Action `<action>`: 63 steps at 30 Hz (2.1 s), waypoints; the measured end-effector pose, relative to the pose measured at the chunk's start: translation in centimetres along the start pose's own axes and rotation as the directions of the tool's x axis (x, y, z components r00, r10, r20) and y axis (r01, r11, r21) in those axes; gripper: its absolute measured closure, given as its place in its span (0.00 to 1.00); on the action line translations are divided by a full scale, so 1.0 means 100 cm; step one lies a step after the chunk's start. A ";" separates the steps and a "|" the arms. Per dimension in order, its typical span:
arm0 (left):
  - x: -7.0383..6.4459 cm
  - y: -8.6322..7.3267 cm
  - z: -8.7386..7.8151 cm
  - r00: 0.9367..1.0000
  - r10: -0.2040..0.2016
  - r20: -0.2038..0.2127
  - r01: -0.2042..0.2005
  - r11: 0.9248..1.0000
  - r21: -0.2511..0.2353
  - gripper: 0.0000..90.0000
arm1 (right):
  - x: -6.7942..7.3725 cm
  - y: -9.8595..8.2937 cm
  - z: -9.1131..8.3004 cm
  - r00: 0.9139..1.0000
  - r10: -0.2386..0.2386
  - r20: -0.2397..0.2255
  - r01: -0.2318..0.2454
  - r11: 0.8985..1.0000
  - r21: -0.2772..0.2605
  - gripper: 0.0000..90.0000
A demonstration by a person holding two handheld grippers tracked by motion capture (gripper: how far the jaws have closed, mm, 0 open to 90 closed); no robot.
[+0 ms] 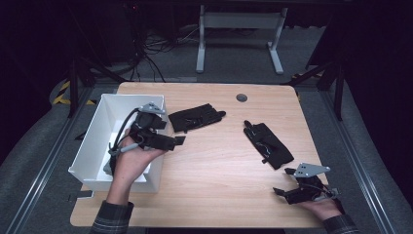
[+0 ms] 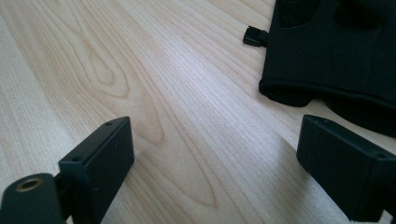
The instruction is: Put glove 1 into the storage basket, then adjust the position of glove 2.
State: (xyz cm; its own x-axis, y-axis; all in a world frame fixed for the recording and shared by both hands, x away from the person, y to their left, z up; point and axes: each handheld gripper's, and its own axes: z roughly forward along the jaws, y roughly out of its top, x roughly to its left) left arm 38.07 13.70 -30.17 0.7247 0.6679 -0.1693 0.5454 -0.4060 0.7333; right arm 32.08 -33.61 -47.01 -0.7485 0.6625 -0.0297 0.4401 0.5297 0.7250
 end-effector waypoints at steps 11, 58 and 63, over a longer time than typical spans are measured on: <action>-0.042 -0.008 0.038 0.994 0.062 0.092 -0.064 0.998 0.026 0.16 | 0.000 -0.001 0.000 1.000 -0.001 -0.006 0.001 1.000 0.002 0.11; -0.038 -0.119 0.145 0.971 0.234 0.044 -0.237 0.967 0.097 0.00 | -0.012 0.025 -0.013 0.997 0.060 0.056 -0.056 0.996 -0.068 0.24; -0.038 -0.119 0.145 0.971 0.234 0.045 -0.238 0.967 0.096 0.00 | -0.018 0.035 -0.012 0.995 0.059 0.078 -0.053 0.996 -0.074 0.40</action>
State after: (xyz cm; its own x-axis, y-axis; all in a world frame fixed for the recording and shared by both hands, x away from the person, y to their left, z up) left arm 34.99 6.92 -47.81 0.8506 0.5254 -0.0222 0.3955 -0.6113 0.6855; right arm 34.34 -33.61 -43.59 -0.6805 0.7316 -0.0408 0.4411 0.4534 0.7745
